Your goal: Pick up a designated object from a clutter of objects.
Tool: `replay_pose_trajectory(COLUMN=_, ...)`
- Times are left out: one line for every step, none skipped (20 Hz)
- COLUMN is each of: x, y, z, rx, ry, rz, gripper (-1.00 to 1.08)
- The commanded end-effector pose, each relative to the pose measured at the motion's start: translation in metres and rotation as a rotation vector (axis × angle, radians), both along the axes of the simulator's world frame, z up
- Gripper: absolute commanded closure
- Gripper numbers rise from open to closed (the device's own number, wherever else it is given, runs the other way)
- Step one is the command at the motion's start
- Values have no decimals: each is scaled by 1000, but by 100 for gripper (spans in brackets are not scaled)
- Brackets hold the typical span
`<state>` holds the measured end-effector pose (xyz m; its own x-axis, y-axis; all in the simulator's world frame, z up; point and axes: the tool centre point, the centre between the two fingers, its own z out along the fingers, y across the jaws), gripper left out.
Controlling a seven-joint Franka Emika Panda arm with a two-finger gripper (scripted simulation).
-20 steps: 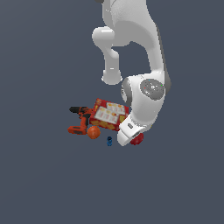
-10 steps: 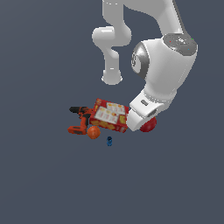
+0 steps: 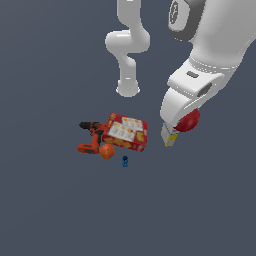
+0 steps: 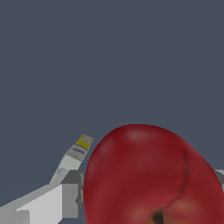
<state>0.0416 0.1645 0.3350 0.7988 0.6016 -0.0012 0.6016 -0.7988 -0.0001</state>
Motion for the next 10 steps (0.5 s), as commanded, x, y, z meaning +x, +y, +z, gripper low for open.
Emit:
replay_pose_trajectory(x=-1, y=5, z=22, rx=0, ry=-1, rz=0, gripper=108)
replay_pose_trajectory(x=-1, y=7, z=30, rx=0, ry=-1, rz=0, gripper=108)
replay_pose_trajectory(x=-1, y=8, z=36, rx=1, ry=-1, rz=-1, gripper=108)
replay_pose_trajectory(x=-1, y=10, z=42, rx=1, ry=-1, rz=-1, gripper=108)
replay_pose_trajectory(x=-1, y=11, z=47, rx=1, ry=-1, rz=-1, gripper=108)
replay_pose_trajectory(x=-1, y=12, z=52, rx=1, ry=-1, rz=-1, gripper=108)
replay_pose_trajectory(x=-1, y=13, z=57, rx=1, ry=-1, rz=-1, gripper=108)
replay_pose_trajectory(x=-1, y=14, z=60, rx=1, ry=-1, rz=-1, gripper=108)
replay_pose_trajectory(x=-1, y=15, z=64, rx=1, ry=-1, rz=-1, gripper=108)
replay_pose_trajectory(x=0, y=16, z=66, rx=1, ry=-1, rz=-2, gripper=108)
